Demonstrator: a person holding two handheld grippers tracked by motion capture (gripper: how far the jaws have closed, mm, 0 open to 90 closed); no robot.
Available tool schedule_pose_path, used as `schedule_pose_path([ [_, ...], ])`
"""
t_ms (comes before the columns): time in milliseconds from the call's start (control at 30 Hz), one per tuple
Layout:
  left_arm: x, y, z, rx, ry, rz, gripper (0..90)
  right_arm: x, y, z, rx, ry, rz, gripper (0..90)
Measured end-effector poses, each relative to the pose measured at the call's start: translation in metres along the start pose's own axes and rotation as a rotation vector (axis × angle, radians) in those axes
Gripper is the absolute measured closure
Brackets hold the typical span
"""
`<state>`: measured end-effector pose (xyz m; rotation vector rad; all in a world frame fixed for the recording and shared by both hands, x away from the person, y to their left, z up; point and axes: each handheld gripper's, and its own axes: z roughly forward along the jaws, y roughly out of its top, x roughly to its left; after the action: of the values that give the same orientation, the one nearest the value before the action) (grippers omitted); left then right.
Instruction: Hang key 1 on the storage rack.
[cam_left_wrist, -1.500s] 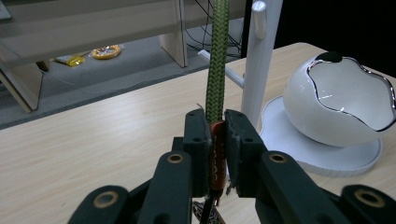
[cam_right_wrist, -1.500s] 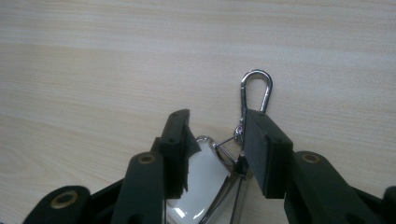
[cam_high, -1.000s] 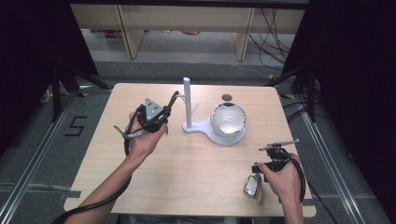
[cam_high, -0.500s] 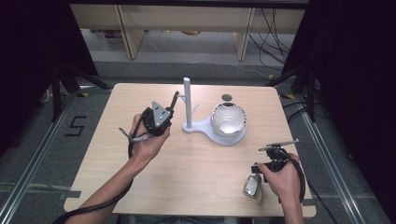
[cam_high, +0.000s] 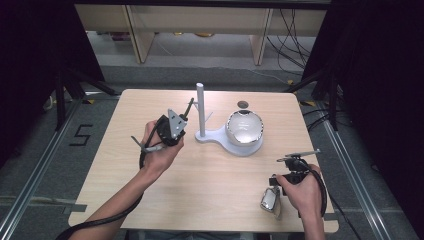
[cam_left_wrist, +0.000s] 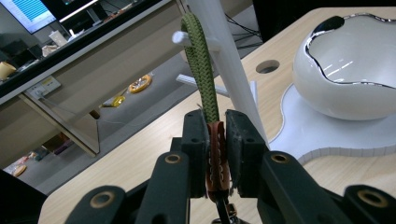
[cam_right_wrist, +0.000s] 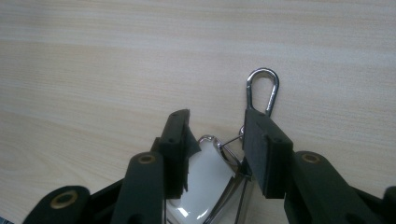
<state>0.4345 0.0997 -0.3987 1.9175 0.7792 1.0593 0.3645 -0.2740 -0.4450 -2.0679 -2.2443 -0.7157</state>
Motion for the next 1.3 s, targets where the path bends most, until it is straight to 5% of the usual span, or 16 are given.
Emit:
schedule_pose_path([
  [33, -0.001, -0.001, 0.001, -0.002, -0.001, -0.002, 77.5, 0.004, -0.001, -0.001, 0.010, 0.005, 0.057, 61.7],
  [67, -0.001, -0.001, 0.002, 0.003, -0.007, 0.011, 77.0, -0.001, 0.000, 0.001, -0.021, -0.008, -0.003, 61.7],
  [100, -0.002, -0.002, 0.004, -0.001, -0.016, 0.005, 76.5, -0.001, 0.000, 0.001, -0.014, 0.001, -0.007, 61.6],
  [367, -0.003, -0.006, 0.007, -0.018, -0.053, -0.017, 64.7, -0.002, 0.000, -0.001, -0.019, -0.006, 0.005, 61.4],
  [533, 0.001, -0.010, 0.003, -0.019, -0.124, -0.070, 54.5, -0.005, -0.001, -0.002, -0.021, -0.013, 0.000, 61.4],
  [600, 0.002, -0.015, -0.001, -0.020, -0.177, -0.140, 49.2, -0.006, 0.000, -0.003, -0.009, -0.004, -0.001, 61.5],
  [633, 0.005, -0.022, -0.003, -0.013, -0.231, -0.185, 42.1, -0.004, 0.000, -0.003, -0.016, -0.006, 0.046, 61.7],
  [667, 0.005, -0.022, -0.003, -0.013, -0.231, -0.185, 40.2, -0.007, -0.001, -0.005, -0.014, -0.028, 0.019, 61.8],
  [833, 0.011, -0.047, -0.013, -0.027, -0.304, -0.272, 34.6, -0.011, 0.000, -0.006, -0.018, -0.037, 0.034, 62.2],
  [1133, 0.013, -0.095, -0.034, -0.002, -0.331, -0.417, 30.1, -0.005, 0.002, -0.002, 0.023, -0.049, 0.074, 61.1],
  [1167, 0.013, -0.098, -0.035, -0.002, -0.335, -0.430, 30.4, 0.002, 0.004, 0.000, 0.028, -0.039, 0.161, 61.1],
  [1200, 0.013, -0.102, -0.036, -0.003, -0.330, -0.444, 30.9, -0.002, 0.005, 0.001, 0.015, -0.057, 0.109, 60.9],
  [1300, 0.014, -0.112, -0.039, 0.005, -0.307, -0.459, 31.7, -0.004, 0.008, 0.002, 0.028, -0.064, 0.104, 60.9],
])
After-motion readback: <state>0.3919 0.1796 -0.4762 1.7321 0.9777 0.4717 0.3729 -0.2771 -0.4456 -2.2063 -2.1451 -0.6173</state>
